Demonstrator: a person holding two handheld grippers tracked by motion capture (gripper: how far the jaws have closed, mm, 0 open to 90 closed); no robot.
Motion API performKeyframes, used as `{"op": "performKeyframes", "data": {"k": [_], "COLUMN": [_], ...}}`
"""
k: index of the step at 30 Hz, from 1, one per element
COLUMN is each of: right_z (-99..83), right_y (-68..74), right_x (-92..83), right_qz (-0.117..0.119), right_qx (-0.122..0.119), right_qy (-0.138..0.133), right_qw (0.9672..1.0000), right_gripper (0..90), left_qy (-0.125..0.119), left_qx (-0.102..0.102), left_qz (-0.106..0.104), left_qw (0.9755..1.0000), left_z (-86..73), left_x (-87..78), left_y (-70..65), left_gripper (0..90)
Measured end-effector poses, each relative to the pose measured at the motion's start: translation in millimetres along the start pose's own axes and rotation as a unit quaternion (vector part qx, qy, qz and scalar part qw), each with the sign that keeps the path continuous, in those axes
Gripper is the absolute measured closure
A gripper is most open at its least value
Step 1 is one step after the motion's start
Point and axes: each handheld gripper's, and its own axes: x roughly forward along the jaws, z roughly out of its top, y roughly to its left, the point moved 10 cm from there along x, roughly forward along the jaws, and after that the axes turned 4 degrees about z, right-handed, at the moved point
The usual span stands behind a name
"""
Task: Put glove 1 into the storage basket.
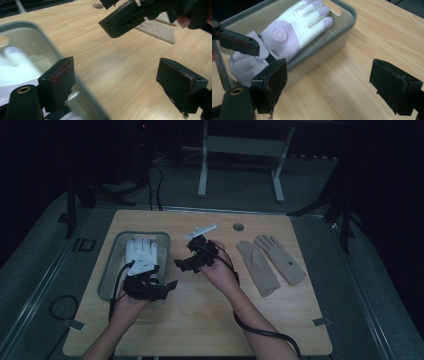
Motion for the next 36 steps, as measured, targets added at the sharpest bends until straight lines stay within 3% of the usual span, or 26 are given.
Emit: {"op": "performKeyframes", "data": {"k": [5, 12, 15, 18, 21, 30, 36], "right_z": [-15.7, -34.2, -42.6, -54.8, -62.6, -99.6, -125.3], "right_y": [-15.2, -26.2, -30.3, -34.5, -40.3, -65.5, -80.5], "right_x": [-13.3, -25.4, -31.3, -39.7, -47.0, -61.3, -69.0], "right_qz": [-0.016, -0.025, -0.02, -0.009, -0.014, -0.043, -0.049], "right_qx": [0.01, 0.008, 0.017, 0.036, 0.038, 0.013, 0.023], "right_qy": [0.002, 0.004, 0.003, -0.001, -0.012, -0.013, -0.022], "right_qw": [0.9998, 0.9996, 0.9996, 0.9993, 0.9991, 0.9989, 0.9983], "right_gripper": [14.5, 13.8, 13.8, 13.8, 13.7, 13.7, 14.0], "left_qy": [0.006, 0.011, 0.02, 0.029, 0.03, 0.013, 0.001], "left_qx": [0.017, 0.023, 0.015, 0.023, 0.027, 0.039, 0.053], "left_qz": [-0.021, -0.037, -0.057, -0.067, -0.074, -0.085, -0.087], "left_qw": [0.9996, 0.999, 0.9981, 0.9971, 0.9964, 0.9955, 0.9948], "left_z": [-2.0, -6.6, -9.2, -12.8, -15.5, -26.3, -32.0], "left_x": [13.7, 30.7, 35.5, 41.0, 46.2, 62.9, 68.6], "left_y": [-18.4, -37.7, -47.5, -56.8, -64.6, -76.6, -79.1], "left_gripper": [15.7, 15.6, 16.0, 16.4, 15.8, 12.5, 12.5]}}
